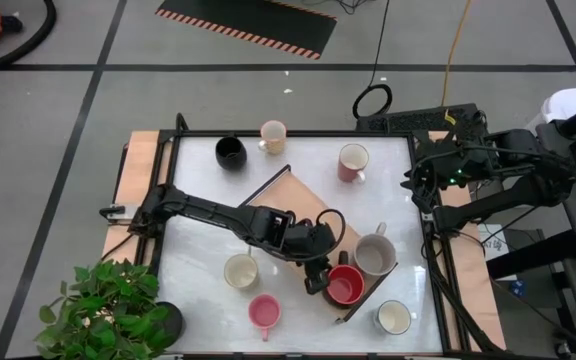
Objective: Place coffee mugs
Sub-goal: Put the orange-black mug on the shelf, then put the orange mug on the shelf
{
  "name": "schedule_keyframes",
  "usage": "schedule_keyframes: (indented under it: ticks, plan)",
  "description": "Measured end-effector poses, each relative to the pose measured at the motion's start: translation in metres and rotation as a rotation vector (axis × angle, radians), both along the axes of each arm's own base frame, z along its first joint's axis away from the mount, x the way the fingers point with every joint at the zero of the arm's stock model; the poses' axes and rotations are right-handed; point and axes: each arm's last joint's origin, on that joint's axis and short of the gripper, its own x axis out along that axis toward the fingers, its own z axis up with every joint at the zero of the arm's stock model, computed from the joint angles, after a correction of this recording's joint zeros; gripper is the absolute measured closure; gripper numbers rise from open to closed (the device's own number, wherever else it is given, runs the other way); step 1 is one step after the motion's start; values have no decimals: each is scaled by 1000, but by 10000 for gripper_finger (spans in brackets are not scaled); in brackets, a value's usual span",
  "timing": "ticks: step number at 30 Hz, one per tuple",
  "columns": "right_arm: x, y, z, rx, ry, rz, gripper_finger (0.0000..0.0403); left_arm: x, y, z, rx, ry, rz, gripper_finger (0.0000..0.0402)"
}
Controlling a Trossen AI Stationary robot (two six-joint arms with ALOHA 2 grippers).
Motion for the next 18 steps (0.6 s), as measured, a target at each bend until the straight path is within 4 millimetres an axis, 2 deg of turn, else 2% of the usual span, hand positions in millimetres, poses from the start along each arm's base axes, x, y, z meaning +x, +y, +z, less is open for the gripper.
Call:
schedule_keyframes:
  ticks: [4,10,14,18]
  plan:
    - [3,1,-9,31,38,20,277,0,3,1,-11,1,9,321]
    - [14,5,-40,127,140,69,277,1,9,3,-37,4,50,321]
    - [24,8,-58,187,152,85,277,1,9,3,-50,8,65,321]
    - [35,10,-75,235,138,112,277,-3,15,12,-56,-10,117,321]
